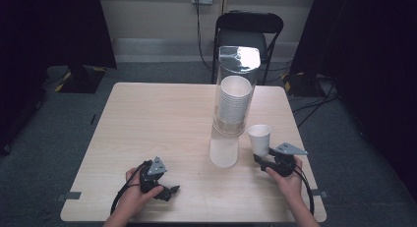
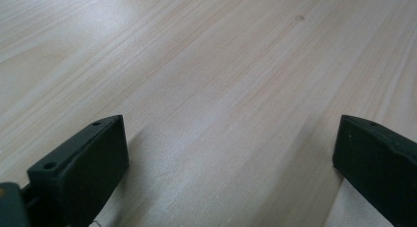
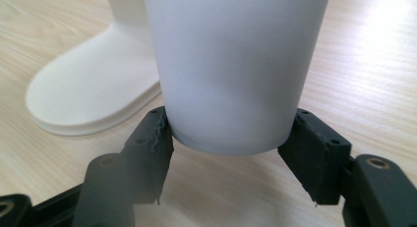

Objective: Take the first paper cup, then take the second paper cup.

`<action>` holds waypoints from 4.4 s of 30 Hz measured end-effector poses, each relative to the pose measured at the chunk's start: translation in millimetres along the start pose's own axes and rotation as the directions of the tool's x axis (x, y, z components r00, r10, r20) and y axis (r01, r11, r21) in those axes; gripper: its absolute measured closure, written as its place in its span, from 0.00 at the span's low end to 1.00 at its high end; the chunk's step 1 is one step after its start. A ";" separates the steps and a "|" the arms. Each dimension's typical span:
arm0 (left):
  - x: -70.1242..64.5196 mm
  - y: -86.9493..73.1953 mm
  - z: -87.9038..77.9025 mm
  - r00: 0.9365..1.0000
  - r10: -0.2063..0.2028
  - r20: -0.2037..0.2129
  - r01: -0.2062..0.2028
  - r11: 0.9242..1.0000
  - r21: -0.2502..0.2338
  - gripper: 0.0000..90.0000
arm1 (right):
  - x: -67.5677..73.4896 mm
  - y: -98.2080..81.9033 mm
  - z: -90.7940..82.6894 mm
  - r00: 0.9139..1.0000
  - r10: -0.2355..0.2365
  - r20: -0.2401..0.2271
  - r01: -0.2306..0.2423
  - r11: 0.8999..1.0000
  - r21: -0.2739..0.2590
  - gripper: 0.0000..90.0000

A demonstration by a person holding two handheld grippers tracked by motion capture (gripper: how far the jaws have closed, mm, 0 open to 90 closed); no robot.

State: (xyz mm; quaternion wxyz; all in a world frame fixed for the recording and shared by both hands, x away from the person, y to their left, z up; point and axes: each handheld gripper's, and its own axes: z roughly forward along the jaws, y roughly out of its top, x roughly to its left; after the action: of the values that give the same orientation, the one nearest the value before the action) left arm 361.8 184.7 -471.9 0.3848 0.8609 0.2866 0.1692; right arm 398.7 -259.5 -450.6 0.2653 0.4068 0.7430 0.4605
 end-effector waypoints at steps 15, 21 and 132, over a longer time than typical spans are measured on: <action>-12.7 42.1 -18.0 0.977 -0.096 0.191 0.141 0.960 -0.240 0.29 | 27.2 -16.6 -33.7 0.971 -0.177 -0.159 0.170 0.984 -0.055 0.42; -16.2 86.0 -30.8 0.961 -0.105 0.255 0.174 0.948 -0.267 0.40 | 62.0 -4.2 -17.6 0.928 -0.279 -0.248 0.269 0.960 -0.074 0.42; 45.7 -30.9 -47.7 0.976 -0.217 -0.033 0.214 0.974 -0.076 0.21 | 67.1 25.7 22.1 0.972 -0.150 -0.178 0.154 0.988 0.006 0.18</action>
State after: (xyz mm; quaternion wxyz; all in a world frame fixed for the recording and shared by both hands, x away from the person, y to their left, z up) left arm 361.8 256.8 -461.3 0.4256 0.8066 0.3800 0.1544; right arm 389.5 -185.9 -438.4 0.2287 0.3086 0.7971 0.4660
